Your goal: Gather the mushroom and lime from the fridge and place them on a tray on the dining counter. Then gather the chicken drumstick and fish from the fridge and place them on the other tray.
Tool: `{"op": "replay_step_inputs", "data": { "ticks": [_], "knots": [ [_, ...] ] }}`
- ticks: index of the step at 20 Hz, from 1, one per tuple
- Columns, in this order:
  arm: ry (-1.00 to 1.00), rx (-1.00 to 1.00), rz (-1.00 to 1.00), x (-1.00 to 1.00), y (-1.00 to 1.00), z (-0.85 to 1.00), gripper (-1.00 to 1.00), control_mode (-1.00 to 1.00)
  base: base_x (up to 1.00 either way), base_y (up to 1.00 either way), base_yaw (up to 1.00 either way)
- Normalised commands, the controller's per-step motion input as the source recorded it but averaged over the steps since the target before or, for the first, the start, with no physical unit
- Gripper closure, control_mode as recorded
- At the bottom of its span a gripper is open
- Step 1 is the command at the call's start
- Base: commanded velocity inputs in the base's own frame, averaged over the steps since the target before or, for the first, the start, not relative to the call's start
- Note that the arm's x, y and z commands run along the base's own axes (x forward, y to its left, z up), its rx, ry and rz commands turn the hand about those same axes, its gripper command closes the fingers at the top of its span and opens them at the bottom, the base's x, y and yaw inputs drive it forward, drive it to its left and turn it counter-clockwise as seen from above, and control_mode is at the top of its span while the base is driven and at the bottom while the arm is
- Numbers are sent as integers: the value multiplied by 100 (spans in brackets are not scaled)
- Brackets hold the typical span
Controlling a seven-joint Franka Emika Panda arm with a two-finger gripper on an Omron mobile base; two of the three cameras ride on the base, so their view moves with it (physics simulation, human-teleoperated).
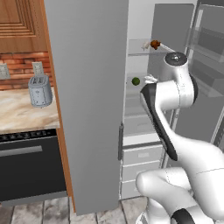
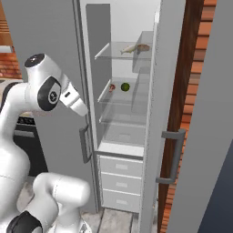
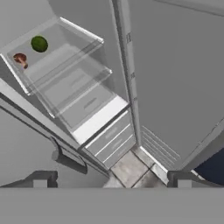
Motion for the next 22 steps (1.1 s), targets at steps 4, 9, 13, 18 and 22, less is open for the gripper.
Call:
{"op": "replay_step_inputs", "data": {
  "ticks": [4, 9, 13, 18, 22],
  "knots": [
    [13, -1, 50, 69, 22, -48, -100, -100, 0, 0, 0],
    [1, -1, 44, 22, 16, -29, -100, -100, 0, 0, 0],
    [4, -6, 29, 37, 4, -37, -100, -100, 0, 0, 0],
    [5, -13, 11, 11, 0, -16, -100, -100, 0, 0, 0],
    [4, -15, 1, 2, 0, -9, -100, -100, 0, 0, 0]
  ]
}}
